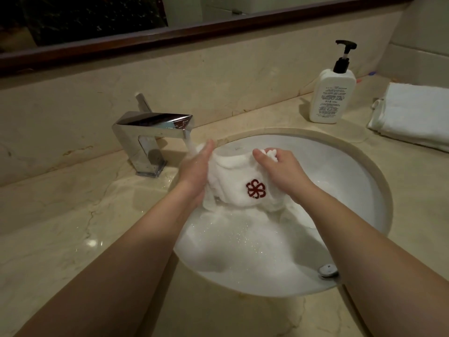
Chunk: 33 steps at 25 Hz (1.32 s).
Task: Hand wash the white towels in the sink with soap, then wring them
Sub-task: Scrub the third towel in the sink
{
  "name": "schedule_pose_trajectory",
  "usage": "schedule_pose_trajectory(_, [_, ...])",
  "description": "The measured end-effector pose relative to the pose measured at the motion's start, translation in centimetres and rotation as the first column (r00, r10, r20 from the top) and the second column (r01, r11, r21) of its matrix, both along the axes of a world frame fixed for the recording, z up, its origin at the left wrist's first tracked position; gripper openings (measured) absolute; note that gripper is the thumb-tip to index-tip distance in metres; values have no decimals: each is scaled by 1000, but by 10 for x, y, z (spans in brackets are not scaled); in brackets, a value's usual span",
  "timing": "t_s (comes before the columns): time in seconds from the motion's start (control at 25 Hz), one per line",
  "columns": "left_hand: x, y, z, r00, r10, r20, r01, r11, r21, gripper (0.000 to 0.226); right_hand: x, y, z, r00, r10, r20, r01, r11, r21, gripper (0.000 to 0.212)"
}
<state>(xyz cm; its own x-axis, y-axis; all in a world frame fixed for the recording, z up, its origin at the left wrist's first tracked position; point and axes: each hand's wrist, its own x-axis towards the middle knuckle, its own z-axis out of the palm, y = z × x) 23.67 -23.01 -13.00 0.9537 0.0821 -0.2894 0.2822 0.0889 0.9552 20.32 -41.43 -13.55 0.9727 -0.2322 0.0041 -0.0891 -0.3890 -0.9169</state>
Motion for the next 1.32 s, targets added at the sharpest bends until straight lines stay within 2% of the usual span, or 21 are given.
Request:
schedule_pose_trajectory(0.04, [-4,0,2,1000,-1,22,0,999,48,42,0,0,2,1000,-17,2,17,995,-96,54])
schedule_pose_trajectory(0.08, [-8,0,5,999,-17,52,8,986,165,35,-1,-2,4,999,-36,0,35,977,-211,57])
schedule_pose_trajectory(0.16, [-18,0,11,988,-49,148,-23,892,452,17,-2,-5,8,997,-72,-30,52,899,-435,61])
schedule_pose_trajectory(0.24, [-28,4,19,970,-44,241,-88,855,511,30,-3,-6,10,992,-101,-80,42,839,-542,62])
schedule_pose_trajectory(0.28, [-32,8,23,964,-36,265,-110,850,514,33,-3,-5,12,989,-106,-103,37,853,-521,62])
schedule_pose_trajectory(0.32, [-36,12,28,962,-33,272,-130,820,558,34,-1,-5,12,988,-96,-125,33,902,-431,59])
schedule_pose_trajectory(0.4, [-40,25,27,950,-31,312,-166,794,584,36,1,-3,12,986,-31,-162,12,993,-120,55])
schedule_pose_trajectory(0.44, [-42,32,25,946,5,324,-186,826,532,36,2,-2,13,983,26,-179,-22,999,26,59])
schedule_pose_trajectory(0.52, [-46,45,22,947,145,285,-249,895,371,36,2,2,19,970,153,-187,-121,977,174,60])
schedule_pose_trajectory(0.64, [-56,49,22,908,359,214,-401,894,201,37,7,18,26,964,242,-113,-215,954,207,36])
schedule_pose_trajectory(0.72, [-62,41,22,871,423,249,-463,876,132,38,14,33,30,974,218,-67,-194,947,257,39])
schedule_pose_trajectory(0.8, [-69,34,21,853,443,275,-483,871,95,39,22,46,33,978,196,-71,-166,937,307,43])
schedule_pose_trajectory(0.96, [-65,34,26,853,454,257,-487,870,79,37,45,66,44,983,181,-12,-170,942,289,21])
schedule_pose_trajectory(1.12, [-61,35,19,852,445,276,-490,863,123,34,77,100,68,984,165,69,-176,958,225,18])
schedule_pose_trajectory(1.24, [-55,37,13,864,427,267,-468,876,114,29,111,126,80,982,182,54,-190,946,264,18])
schedule_pose_trajectory(1.32, [-54,39,18,880,425,211,-456,881,128,31,126,140,89,979,199,43,-203,941,270,19])
